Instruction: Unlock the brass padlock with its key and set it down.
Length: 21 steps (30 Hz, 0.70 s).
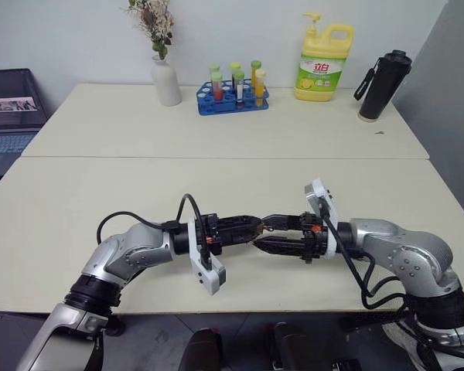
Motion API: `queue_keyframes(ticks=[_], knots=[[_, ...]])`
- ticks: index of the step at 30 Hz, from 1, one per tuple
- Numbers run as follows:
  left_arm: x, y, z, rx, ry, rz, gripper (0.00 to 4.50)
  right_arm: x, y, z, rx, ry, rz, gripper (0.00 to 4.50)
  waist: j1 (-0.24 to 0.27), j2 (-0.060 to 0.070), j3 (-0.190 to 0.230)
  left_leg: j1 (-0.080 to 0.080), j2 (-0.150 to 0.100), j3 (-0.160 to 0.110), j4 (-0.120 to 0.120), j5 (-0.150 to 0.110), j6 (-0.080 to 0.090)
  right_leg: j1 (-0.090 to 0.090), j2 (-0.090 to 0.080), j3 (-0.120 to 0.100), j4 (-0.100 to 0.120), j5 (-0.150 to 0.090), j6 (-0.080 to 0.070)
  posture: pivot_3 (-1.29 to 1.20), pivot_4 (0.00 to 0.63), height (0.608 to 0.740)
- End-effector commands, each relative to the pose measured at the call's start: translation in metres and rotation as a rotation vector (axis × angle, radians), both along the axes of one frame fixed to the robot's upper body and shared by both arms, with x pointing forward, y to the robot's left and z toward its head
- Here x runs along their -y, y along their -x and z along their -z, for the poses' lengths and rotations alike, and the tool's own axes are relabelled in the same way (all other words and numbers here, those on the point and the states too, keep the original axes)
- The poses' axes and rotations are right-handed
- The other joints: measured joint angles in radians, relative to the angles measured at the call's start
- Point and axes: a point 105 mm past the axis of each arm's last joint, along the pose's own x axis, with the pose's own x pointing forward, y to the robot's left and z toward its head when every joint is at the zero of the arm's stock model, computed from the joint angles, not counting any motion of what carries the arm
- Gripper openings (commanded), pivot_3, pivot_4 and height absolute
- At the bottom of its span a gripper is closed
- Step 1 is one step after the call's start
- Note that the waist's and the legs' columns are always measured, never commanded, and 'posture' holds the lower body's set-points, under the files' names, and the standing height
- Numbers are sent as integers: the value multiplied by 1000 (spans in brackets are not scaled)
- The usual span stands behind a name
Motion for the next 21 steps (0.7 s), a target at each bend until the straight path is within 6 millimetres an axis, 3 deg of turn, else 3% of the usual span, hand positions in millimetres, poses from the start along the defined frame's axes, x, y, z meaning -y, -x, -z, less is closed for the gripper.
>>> queue_keyframes(ticks=[1,2,5,13,21], knots=[[4,1,-10,27,35,16,965,0,-1,-8,16,-34,15,3565,0,0,0,0,0,0,0,0,0,0,0,0,0,0,0,0,150,740],[4,1,-10,27,36,15,965,0,-1,-8,14,-38,18,3565,0,0,0,0,0,0,0,0,0,0,0,0,0,0,0,0,150,740],[4,2,-10,27,36,14,965,-1,-3,-9,11,-44,23,2987,0,0,0,0,0,0,0,0,0,0,0,0,0,0,0,0,150,740],[4,3,-8,18,37,14,965,-4,0,-8,9,-50,5,176,0,0,0,0,0,0,0,0,0,0,0,0,0,0,0,0,150,740],[3,8,-5,-32,35,36,965,-6,3,-9,12,-56,-15,158,0,0,0,0,0,0,0,0,0,0,0,0,0,0,0,0,150,740]])
